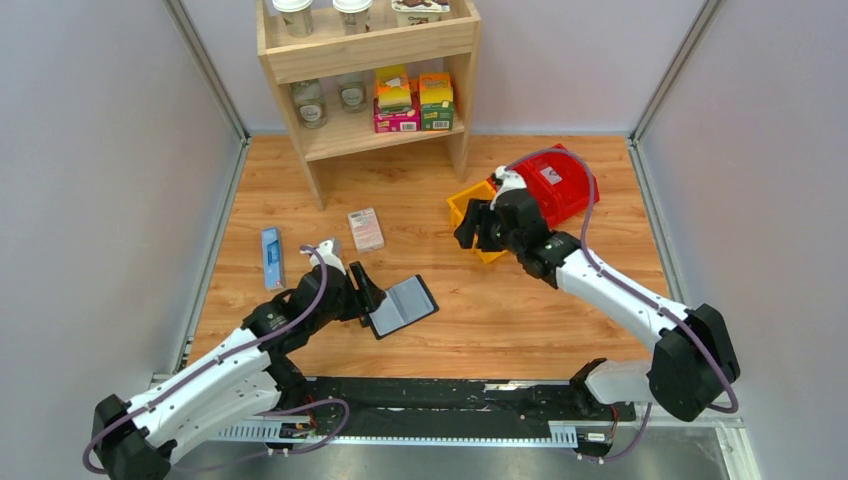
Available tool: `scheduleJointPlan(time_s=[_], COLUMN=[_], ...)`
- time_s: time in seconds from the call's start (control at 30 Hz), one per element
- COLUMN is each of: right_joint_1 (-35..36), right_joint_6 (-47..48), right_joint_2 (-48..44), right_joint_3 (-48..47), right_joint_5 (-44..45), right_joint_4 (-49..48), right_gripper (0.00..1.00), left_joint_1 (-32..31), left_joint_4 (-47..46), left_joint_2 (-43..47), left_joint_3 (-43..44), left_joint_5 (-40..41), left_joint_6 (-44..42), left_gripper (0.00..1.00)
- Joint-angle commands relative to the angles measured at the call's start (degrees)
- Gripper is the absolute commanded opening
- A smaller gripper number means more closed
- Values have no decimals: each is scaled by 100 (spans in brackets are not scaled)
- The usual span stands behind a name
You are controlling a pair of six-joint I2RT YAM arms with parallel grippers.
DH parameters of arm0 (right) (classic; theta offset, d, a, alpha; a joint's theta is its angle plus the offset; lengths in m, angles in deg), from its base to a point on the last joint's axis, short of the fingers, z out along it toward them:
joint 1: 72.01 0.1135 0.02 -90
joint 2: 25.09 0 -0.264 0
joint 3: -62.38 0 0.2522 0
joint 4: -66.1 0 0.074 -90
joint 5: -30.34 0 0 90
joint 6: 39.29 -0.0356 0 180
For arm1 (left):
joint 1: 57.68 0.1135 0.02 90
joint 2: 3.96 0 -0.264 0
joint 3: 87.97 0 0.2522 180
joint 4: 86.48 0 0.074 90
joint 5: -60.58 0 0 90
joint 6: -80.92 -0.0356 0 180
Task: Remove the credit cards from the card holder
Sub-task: Remove the credit card from the card holder.
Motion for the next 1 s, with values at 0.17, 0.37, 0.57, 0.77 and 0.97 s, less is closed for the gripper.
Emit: scheduleJointPlan(time_s=[0.17,0.37,0.57,0.77,0.97], right_joint_1=[1358,1833,2035,2185,2238], right_joint_6=[-170,-187,-275,-311,-284], right_joint_2=[185,809,1363,1794,2032], right_joint_3=[252,216,120,-12,-109], right_joint_5=[-410,-579,-790,-843,-834], right_joint_4=[-200,-385,-482,-491,-455], right_gripper=[67,63,59,58,57], left_joint_1=[13,13,13,13,22], left_joint_4=[-806,-1096,-1237,-1308,-1448], left_joint_2=[-878,-966,-1019,-1326,-1625], left_joint_3=[-264,-792,-1047,-1056,-1074], left_joint_5=[-45,95,78,8,-159], left_joint_6=[-199,4,65,74,136], left_gripper=[64,54,49,45,40])
